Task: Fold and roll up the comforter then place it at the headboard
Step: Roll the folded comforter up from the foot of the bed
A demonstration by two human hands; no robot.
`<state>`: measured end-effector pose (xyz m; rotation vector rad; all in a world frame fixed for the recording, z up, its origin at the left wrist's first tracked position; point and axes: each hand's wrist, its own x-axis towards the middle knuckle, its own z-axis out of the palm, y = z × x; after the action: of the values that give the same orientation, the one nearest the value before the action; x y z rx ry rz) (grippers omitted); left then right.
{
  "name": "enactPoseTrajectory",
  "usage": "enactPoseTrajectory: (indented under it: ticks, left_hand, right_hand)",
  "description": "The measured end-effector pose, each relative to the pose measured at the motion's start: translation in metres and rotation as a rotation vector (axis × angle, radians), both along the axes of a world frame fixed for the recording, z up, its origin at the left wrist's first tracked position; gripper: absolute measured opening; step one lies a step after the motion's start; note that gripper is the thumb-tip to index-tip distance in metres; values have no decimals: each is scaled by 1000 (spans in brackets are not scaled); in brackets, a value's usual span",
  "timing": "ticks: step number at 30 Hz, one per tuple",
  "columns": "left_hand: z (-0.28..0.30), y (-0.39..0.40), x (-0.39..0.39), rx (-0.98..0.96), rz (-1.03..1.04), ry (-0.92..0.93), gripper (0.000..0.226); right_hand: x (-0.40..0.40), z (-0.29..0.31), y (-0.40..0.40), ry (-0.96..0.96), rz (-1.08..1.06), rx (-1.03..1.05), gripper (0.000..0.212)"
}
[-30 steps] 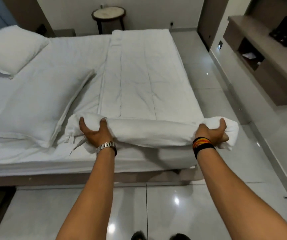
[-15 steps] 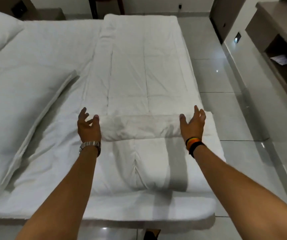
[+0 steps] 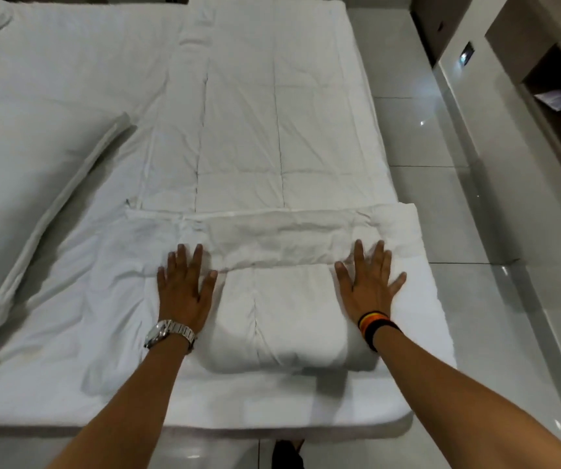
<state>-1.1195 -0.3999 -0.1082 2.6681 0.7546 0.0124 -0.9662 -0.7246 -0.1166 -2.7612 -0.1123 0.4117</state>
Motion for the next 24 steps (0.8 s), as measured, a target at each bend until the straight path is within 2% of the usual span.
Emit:
enactPoseTrajectory:
  ticks: [5, 8, 11, 13, 17, 21, 24]
  left_hand:
    - [17, -30, -94, -81, 365, 25, 78]
    - [11, -44, -143, -223, 664, -45, 71]
    - [2, -46, -160, -442, 890, -43, 72]
    - [-3, -47, -158, -556, 947, -62, 72]
    - [0, -44, -125, -731, 1040, -232, 82]
    - [6, -32, -97, -757, 1090, -367, 97]
    - [7, -26, -79, -723, 1105, -310, 108]
  right_hand:
    - [-89, 27, -34, 26, -259, 23, 77]
    - [-129, 26, -56, 83, -478, 96, 83]
    - [-146, 17, -67, 120, -654, 289, 87]
    - [-147, 11, -65, 108, -670, 398, 88]
    - [-123, 8, -48, 83, -761, 562, 96]
    - [-96, -2, -38, 80, -844, 547, 99]
    - [-88, -16, -39, -36, -785, 489, 93]
